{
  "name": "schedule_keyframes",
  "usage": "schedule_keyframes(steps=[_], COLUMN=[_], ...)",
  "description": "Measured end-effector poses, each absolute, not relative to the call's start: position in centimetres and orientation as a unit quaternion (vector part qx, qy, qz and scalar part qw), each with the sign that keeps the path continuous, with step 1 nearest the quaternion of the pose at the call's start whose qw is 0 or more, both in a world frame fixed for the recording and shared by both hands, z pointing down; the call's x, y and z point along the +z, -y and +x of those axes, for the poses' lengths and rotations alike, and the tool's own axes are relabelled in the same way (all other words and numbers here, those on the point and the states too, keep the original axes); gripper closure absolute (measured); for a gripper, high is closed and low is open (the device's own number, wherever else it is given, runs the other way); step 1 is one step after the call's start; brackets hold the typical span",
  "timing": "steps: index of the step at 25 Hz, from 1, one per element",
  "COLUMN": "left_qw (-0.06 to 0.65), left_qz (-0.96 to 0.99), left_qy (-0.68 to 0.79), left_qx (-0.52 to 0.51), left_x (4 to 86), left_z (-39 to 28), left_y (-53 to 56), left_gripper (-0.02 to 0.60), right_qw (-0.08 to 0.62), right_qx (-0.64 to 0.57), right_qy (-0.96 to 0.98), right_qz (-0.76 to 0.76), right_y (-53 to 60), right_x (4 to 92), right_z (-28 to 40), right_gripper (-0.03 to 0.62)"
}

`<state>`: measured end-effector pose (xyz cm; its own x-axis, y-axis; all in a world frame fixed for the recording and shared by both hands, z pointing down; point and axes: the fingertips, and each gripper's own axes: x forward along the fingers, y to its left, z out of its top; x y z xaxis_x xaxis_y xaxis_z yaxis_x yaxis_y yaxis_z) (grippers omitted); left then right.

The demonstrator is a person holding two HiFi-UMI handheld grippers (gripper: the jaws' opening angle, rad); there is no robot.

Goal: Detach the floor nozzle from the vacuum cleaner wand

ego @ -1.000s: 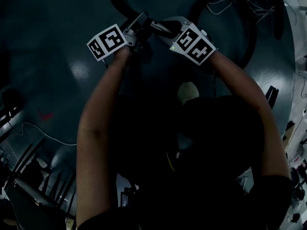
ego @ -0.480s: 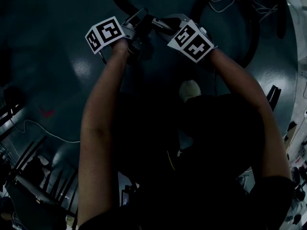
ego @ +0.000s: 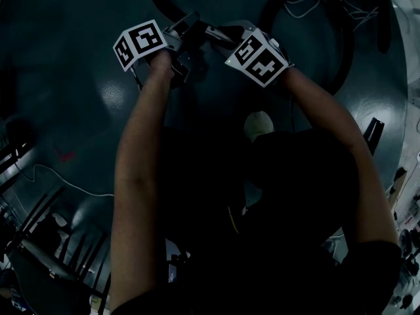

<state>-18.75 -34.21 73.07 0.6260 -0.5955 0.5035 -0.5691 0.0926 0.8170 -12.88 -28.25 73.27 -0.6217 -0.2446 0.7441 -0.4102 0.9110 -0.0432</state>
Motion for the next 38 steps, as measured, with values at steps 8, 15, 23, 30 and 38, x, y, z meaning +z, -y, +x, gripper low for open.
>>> schedule_keyframes(steps=[8, 15, 23, 30, 38], left_qw=[0.606, 0.618, 0.625, 0.631, 0.639], left_qz=[0.673, 0.669, 0.662, 0.662, 0.644], left_qy=[0.424, 0.413, 0.413, 0.405, 0.415], left_qx=[0.001, 0.006, 0.008, 0.013, -0.068], left_x=[73.2, 73.5, 73.7, 74.5, 73.8], left_z=[-18.7, -18.7, -18.9, -19.1, -19.3], left_y=[34.4, 34.5, 34.2, 34.1, 34.2], left_gripper=[0.387, 0.39, 0.394, 0.391, 0.405], right_qw=[0.397, 0.41, 0.404, 0.415, 0.399], right_qx=[0.116, 0.12, 0.142, 0.154, 0.157], right_qy=[0.893, 0.887, 0.889, 0.881, 0.889], right_qz=[0.176, 0.174, 0.163, 0.17, 0.163], right_y=[28.2, 28.1, 27.7, 26.9, 26.8], right_x=[73.6, 73.6, 74.0, 74.3, 74.2], right_z=[-12.8, -12.7, -13.0, -12.7, -12.8], right_gripper=[0.427, 0.428, 0.427, 0.428, 0.425])
